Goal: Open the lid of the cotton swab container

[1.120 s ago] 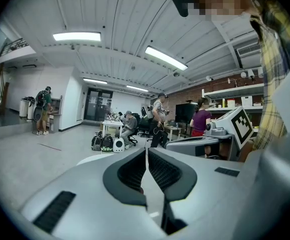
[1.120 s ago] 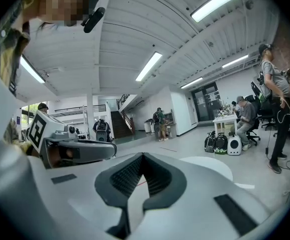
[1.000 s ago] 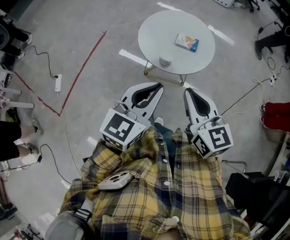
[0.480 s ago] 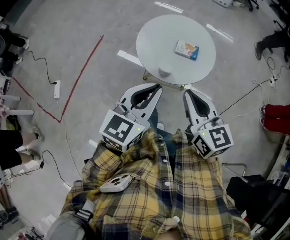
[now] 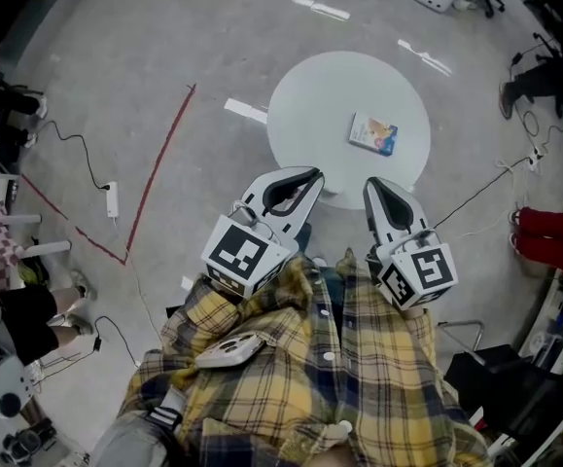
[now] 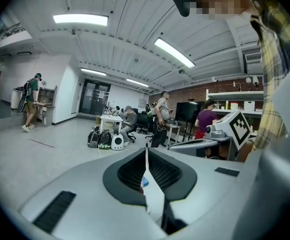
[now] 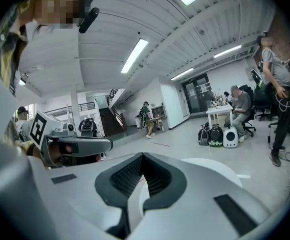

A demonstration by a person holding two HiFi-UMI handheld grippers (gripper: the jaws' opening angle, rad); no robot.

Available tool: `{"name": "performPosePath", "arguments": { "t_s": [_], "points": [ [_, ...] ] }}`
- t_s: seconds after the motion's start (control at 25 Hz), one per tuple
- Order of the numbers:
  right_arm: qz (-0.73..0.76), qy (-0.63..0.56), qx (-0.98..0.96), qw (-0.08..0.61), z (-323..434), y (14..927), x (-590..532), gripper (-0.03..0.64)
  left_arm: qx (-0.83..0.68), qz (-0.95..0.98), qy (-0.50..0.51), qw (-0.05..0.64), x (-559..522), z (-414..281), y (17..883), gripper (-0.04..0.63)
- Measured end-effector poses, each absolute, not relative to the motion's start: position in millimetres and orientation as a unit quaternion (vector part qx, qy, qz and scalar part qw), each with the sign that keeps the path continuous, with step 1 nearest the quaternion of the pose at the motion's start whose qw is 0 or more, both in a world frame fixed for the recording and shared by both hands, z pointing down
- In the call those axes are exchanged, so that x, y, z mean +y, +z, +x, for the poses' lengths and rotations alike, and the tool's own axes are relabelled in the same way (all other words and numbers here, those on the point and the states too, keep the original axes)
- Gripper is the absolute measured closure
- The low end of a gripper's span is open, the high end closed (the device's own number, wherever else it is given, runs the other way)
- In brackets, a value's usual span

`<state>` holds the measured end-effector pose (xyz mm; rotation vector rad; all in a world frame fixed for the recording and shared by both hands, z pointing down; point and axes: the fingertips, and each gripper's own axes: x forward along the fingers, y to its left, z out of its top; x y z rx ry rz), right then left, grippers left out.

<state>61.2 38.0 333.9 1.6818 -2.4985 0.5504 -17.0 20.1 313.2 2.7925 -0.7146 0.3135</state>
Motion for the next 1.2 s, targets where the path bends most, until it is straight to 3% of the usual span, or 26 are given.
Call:
{"name": "performPosePath", "arguments": {
  "t_s": [0.48,1.2],
  "points": [
    [0.6,0.209,-0.771,0.045,82,346,-36,0.6,-0.168,0.967,0.131,0.141,-59,9,329,0.561],
    [0.55,0.216,-0.804,0.067,98,357,-40,0.6,-0.195,0.961,0.131,0.143,-54,31,339,0.561]
  ]
}}
